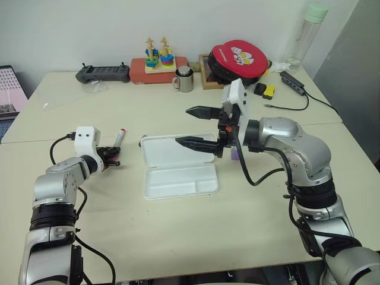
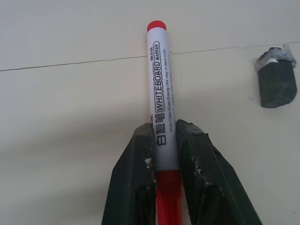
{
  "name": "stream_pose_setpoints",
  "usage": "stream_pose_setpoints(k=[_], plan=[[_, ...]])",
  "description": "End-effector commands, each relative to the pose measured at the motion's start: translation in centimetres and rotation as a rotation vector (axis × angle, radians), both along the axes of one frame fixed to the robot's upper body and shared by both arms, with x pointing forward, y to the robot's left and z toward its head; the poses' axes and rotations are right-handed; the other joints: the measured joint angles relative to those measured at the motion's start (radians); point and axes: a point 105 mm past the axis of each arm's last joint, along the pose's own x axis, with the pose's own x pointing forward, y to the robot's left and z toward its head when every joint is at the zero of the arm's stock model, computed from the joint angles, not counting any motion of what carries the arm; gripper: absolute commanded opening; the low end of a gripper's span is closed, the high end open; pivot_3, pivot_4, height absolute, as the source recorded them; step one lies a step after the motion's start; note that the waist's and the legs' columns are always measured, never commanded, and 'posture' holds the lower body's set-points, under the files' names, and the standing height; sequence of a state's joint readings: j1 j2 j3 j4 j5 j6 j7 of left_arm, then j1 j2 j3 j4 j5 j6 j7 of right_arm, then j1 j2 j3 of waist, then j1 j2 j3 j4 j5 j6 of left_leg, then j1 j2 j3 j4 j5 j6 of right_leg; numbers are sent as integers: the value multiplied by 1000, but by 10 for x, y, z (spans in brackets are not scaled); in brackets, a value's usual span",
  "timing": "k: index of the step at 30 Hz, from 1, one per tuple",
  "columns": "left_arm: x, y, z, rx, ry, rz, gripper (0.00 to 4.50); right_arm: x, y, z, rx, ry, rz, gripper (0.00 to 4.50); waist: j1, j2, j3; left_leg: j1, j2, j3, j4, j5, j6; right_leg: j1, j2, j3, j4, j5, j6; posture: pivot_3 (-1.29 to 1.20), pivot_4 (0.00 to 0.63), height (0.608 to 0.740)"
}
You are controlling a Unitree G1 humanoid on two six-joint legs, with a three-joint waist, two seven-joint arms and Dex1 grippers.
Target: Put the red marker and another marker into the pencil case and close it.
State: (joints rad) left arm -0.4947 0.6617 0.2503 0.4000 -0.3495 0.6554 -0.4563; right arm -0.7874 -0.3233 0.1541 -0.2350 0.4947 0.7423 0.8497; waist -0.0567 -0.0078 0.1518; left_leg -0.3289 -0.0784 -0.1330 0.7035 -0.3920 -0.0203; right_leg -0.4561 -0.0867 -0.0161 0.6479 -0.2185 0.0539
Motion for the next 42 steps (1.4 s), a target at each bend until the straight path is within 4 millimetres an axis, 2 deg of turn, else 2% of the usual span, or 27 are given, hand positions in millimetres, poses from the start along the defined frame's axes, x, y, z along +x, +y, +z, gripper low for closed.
stream_pose_setpoints(k=[1,2,4,6,8,10,12,15,17,27,29,30,34,38,39,42], plan=[[11,-33,91,-54,-361,-195,404,-17,-13,18,54,-15,68,4500,2,0,0,0,0,0,0,0,0,0,0,0,0,0,0,0,150,740],[5,-56,113,-77,-433,-326,404,-22,-18,17,51,-7,84,4500,10,-1,1,-2,0,-1,2,0,0,0,0,0,-1,0,0,0,150,740],[-16,-104,140,-107,-510,-598,404,-27,-26,13,32,7,92,4500,20,-1,1,-8,0,-6,9,0,-1,0,-1,-3,-2,0,0,0,150,740],[-37,-137,149,-130,-511,-805,404,-29,-32,9,10,16,85,4500,24,-1,1,-11,-1,-7,9,-1,0,-1,-3,-3,-3,1,1,0,150,740],[-55,-164,138,-67,-445,-987,404,-29,-38,4,-18,28,66,4500,23,-1,0,-10,-3,-4,9,-1,0,0,-4,0,-3,1,2,0,150,740],[-68,-179,109,58,-314,-1136,404,-30,-45,-7,-76,41,40,4500,23,-1,1,-7,-2,-2,8,-1,0,1,-3,1,-2,1,2,0,150,740],[-69,-180,81,181,-216,-1209,404,-29,-52,-19,-133,52,4,4500,22,1,1,-5,-1,-1,7,-1,0,1,-1,2,-1,1,2,0,150,740],[-64,-175,57,292,-136,-1246,404,-28,-59,-30,-176,60,-41,4500,23,1,2,-4,1,1,7,-1,0,1,1,3,-1,1,2,0,150,740],[-54,-171,43,358,-101,-1237,404,-28,-65,-39,-217,68,-73,4500,26,1,2,-4,1,1,7,-1,0,1,1,3,0,1,2,0,150,740],[-42,-186,25,381,-107,-1316,404,-38,-66,-58,-283,91,-111,4500,33,0,2,-6,0,0,8,-1,0,1,0,0,-2,1,2,0,150,740],[-44,-190,27,356,-110,-1341,1108,-38,-66,-58,-280,92,-113,4500,33,0,2,-6,-1,1,8,-1,0,1,0,0,-1,1,2,0,150,740],[-45,-190,26,362,-109,-1346,1186,-38,-66,-58,-279,92,-115,4500,33,0,2,-6,0,1,8,-1,0,1,0,0,-2,1,2,0,150,740],[-45,-187,23,400,-100,-1360,2194,-37,-66,-58,-279,95,-124,4500,32,0,2,-6,0,0,8,-1,0,1,0,0,-1,1,2,0,150,740],[-41,-184,27,420,-118,-1330,2898,-30,-69,-62,-283,101,-165,4500,32,0,2,-6,0,0,8,-1,0,1,0,0,-1,1,2,0,150,740],[-39,-185,31,411,-139,-1317,3076,-23,-72,-63,-286,106,-211,4500,32,0,2,-6,0,0,8,-1,0,1,0,0,-1,1,2,0,150,740],[-37,-198,59,274,-273,-1271,3715,17,-88,-72,-299,134,-459,4500,32,-1,2,-6,0,0,8,-1,0,1,0,0,-1,1,2,0,150,740]])
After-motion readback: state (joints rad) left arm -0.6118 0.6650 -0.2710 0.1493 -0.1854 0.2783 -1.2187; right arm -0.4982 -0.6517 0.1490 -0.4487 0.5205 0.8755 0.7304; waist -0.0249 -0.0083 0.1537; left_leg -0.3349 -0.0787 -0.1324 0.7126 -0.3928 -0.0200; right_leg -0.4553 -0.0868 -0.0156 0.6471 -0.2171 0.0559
